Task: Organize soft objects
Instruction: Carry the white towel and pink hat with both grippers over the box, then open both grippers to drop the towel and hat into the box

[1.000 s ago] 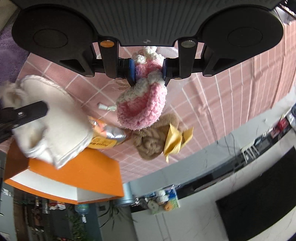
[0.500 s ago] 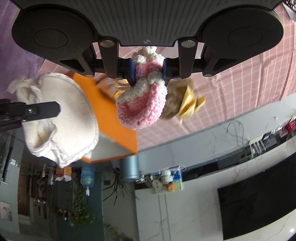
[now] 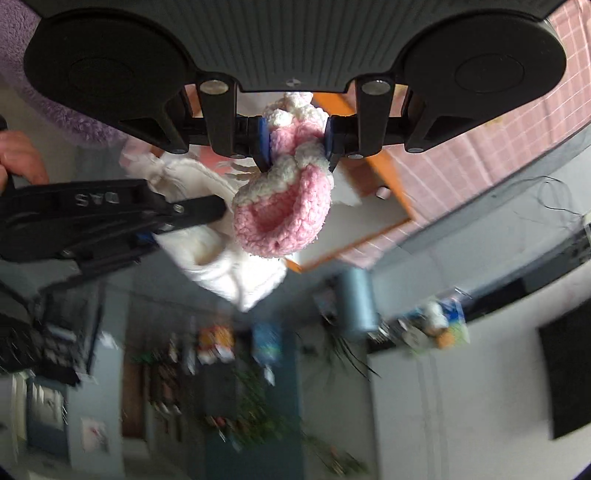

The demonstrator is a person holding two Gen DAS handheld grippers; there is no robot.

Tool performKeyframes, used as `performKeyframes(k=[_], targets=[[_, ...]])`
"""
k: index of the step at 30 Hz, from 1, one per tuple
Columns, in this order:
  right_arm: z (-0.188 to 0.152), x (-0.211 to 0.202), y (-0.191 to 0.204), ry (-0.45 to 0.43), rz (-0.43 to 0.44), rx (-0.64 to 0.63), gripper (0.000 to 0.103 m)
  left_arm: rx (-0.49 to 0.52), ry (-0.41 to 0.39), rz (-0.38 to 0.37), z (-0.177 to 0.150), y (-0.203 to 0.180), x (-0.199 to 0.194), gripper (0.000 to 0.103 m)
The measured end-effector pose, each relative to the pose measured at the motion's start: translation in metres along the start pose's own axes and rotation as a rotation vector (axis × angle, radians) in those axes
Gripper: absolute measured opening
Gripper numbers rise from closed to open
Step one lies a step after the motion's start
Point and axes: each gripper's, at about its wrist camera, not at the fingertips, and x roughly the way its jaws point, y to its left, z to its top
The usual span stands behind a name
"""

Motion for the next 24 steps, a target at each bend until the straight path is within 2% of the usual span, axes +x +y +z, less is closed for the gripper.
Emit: performKeyframes(k=[2,7,12,17,20,24], targets=[[0.000,0.012,-0.013,0.047,0.003,0.024,0.014,-0.015,0.083,-0.036,0.008,-0.002,0.019,0.032],[-0.008,0.037,-0.044,0.142,0.040,0.131,0.015,-0.030,0.192,-0.084,0.016,0.000,0.051,0.033],[-0.013,0.050,-0.058,0.208,0.080,0.210,0.015,-0.088,0.299,-0.115,0.012,0.010,0.070,0.035],[-0.009,0.068,-0.058,0.284,0.078,0.232,0.015,-0.124,0.363,-0.105,0.009,0.011,0.083,0.035],[-0.014,0.078,-0.058,0.318,0.056,0.231,0.015,-0.163,0.394,-0.127,0.007,0.014,0.091,0.036],[-0.023,0.085,-0.059,0.344,0.032,0.220,0.016,-0.146,0.416,-0.122,0.004,0.009,0.097,0.039]])
